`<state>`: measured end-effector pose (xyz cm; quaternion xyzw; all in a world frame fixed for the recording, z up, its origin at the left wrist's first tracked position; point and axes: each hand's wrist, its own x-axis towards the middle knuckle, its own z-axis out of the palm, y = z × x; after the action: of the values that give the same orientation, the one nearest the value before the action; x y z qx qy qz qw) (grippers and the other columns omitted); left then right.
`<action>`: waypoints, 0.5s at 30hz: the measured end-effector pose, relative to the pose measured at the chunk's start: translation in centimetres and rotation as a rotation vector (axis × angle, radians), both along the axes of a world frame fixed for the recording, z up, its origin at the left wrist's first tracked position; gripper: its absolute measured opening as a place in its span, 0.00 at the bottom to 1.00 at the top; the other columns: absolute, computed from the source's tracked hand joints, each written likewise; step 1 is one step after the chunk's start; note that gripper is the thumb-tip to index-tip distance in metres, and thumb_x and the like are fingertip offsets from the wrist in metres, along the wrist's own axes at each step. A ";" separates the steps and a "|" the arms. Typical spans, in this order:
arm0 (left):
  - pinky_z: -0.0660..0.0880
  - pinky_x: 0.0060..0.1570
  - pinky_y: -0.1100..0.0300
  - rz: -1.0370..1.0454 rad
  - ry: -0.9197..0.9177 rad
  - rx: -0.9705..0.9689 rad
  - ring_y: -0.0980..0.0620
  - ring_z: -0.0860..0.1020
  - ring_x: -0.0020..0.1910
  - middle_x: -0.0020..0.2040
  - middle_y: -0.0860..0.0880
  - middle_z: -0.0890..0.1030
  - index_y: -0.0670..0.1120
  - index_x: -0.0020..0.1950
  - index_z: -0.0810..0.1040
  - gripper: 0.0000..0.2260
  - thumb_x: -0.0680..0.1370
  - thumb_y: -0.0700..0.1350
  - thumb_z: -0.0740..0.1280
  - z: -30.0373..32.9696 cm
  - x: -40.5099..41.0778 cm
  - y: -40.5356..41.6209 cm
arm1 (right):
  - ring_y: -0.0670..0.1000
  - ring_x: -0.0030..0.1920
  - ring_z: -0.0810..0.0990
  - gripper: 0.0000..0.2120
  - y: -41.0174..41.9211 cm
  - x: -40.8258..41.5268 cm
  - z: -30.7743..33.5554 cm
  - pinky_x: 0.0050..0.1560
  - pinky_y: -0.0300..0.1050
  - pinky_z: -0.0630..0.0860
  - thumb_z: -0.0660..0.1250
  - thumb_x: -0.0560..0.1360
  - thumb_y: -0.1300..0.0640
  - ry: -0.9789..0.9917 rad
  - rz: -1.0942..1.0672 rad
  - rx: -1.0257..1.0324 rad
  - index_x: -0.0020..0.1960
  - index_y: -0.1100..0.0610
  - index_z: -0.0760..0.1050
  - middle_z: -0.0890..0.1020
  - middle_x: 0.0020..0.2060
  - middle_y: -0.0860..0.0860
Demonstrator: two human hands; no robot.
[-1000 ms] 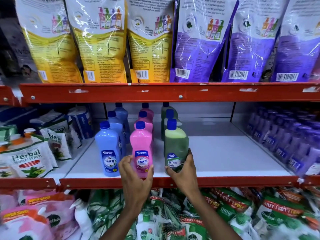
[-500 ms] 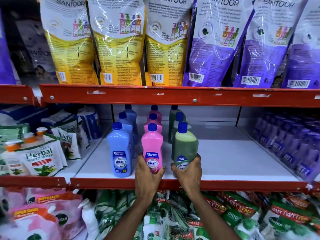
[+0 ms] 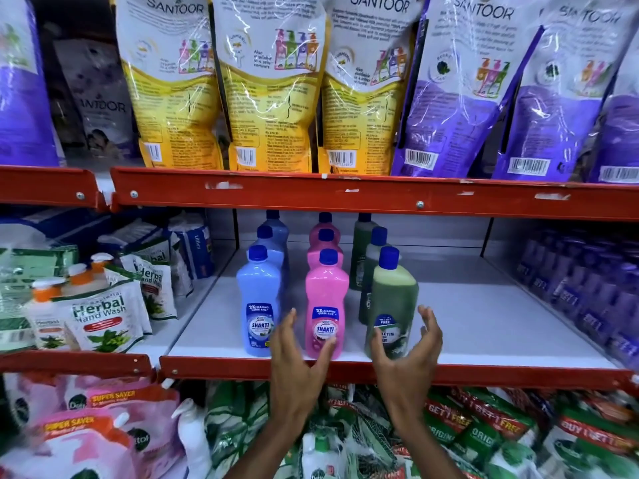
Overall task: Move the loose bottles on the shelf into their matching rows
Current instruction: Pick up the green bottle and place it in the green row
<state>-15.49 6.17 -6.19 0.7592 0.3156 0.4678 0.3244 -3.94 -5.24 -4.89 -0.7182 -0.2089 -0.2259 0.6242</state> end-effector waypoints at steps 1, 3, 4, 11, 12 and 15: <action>0.75 0.62 0.54 0.050 -0.063 0.079 0.53 0.72 0.65 0.69 0.48 0.71 0.50 0.73 0.65 0.35 0.72 0.64 0.70 -0.1 -1.0 0.6 | 0.41 0.64 0.71 0.39 0.2 -1.2 -0.1 0.58 0.34 0.74 0.75 0.68 0.50 -0.083 0.011 0.033 0.73 0.44 0.58 0.70 0.66 0.50; 0.76 0.60 0.49 0.191 -0.170 0.225 0.51 0.72 0.62 0.63 0.48 0.72 0.48 0.67 0.68 0.29 0.71 0.58 0.71 -0.4 -2.7 2.4 | 0.42 0.63 0.72 0.34 1.7 -3.5 -0.3 0.58 0.32 0.71 0.70 0.71 0.50 -0.137 0.074 -0.018 0.72 0.41 0.58 0.71 0.64 0.47; 0.76 0.59 0.48 0.242 -0.199 0.234 0.49 0.72 0.61 0.62 0.47 0.71 0.46 0.67 0.67 0.30 0.70 0.56 0.72 -0.3 -3.2 3.4 | 0.43 0.64 0.71 0.34 2.9 -4.4 -0.3 0.59 0.32 0.70 0.70 0.71 0.49 -0.121 0.105 -0.073 0.72 0.42 0.58 0.70 0.66 0.47; 0.79 0.61 0.46 0.118 0.012 -0.013 0.43 0.74 0.68 0.72 0.43 0.69 0.46 0.77 0.56 0.48 0.66 0.56 0.79 0.6 -3.0 6.6 | 0.57 0.55 0.79 0.46 9.5 -5.0 0.1 0.49 0.44 0.78 0.78 0.63 0.44 0.125 0.171 -0.298 0.70 0.63 0.60 0.76 0.59 0.59; 0.80 0.59 0.45 0.114 0.014 -0.030 0.42 0.76 0.66 0.71 0.43 0.71 0.47 0.76 0.57 0.47 0.66 0.55 0.79 0.5 -3.0 6.9 | 0.56 0.52 0.80 0.43 9.9 -4.7 0.1 0.44 0.41 0.76 0.79 0.63 0.46 0.133 0.164 -0.298 0.68 0.63 0.62 0.77 0.55 0.58; 0.82 0.53 0.45 0.121 0.020 -0.047 0.42 0.79 0.60 0.66 0.43 0.75 0.47 0.74 0.60 0.43 0.66 0.53 0.80 0.4 -3.0 7.4 | 0.55 0.44 0.82 0.38 10.2 -4.0 -0.2 0.39 0.45 0.79 0.79 0.63 0.49 0.158 0.165 -0.272 0.65 0.61 0.64 0.78 0.51 0.56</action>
<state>-18.46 13.61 -5.76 0.7358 0.3749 0.4712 0.3100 -7.99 4.96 -5.14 -0.7918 -0.2460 -0.0868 0.5522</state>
